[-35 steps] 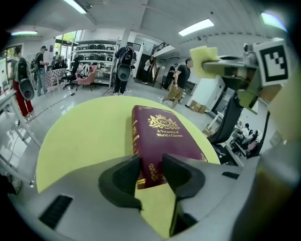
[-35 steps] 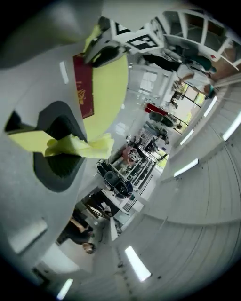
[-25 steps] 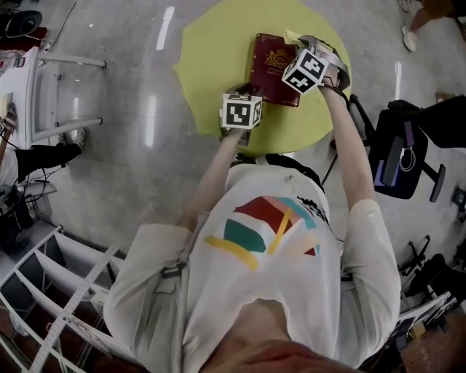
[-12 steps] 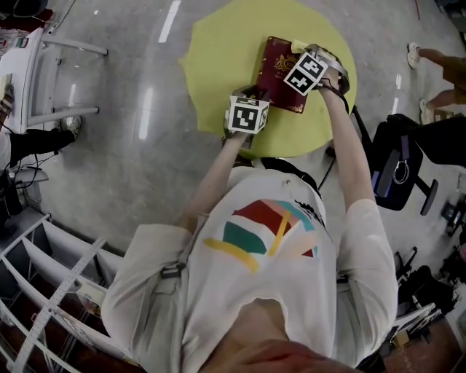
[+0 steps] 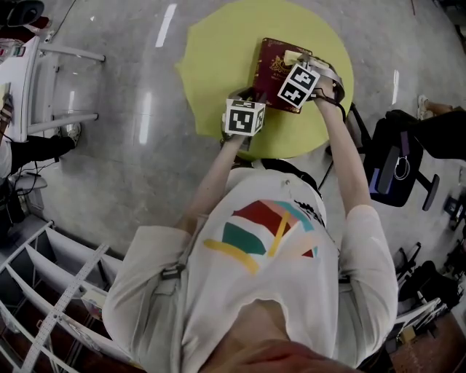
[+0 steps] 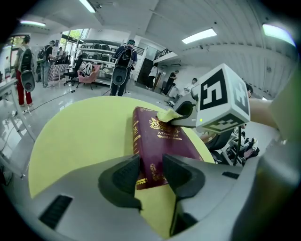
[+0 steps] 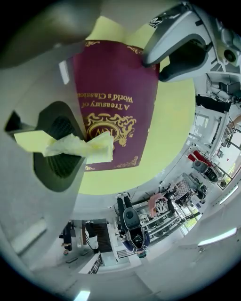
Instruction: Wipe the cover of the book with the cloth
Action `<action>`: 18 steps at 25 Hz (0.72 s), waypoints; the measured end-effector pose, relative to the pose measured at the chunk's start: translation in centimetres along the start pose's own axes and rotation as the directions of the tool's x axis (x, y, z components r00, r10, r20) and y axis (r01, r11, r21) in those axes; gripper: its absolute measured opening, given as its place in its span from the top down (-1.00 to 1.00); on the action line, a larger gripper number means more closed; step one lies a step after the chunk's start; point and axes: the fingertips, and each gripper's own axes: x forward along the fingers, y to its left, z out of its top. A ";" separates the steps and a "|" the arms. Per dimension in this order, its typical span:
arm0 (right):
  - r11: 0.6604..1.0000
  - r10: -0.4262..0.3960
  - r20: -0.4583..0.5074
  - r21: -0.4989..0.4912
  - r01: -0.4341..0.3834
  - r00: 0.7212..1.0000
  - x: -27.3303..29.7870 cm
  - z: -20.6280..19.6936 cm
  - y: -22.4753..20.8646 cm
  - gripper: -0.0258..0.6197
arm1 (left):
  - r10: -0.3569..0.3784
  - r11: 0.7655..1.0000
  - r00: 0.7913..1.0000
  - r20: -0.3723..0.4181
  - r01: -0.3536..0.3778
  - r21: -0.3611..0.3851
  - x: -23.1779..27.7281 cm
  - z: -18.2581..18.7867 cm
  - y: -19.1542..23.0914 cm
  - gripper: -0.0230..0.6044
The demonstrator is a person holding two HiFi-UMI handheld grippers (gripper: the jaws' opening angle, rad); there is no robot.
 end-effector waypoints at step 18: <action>0.977 0.210 0.066 0.019 -0.212 0.976 -7.4 0.2 12.7 0.83 | -0.013 1.000 1.000 -0.003 0.013 -0.003 0.1 0.1 0.0 0.44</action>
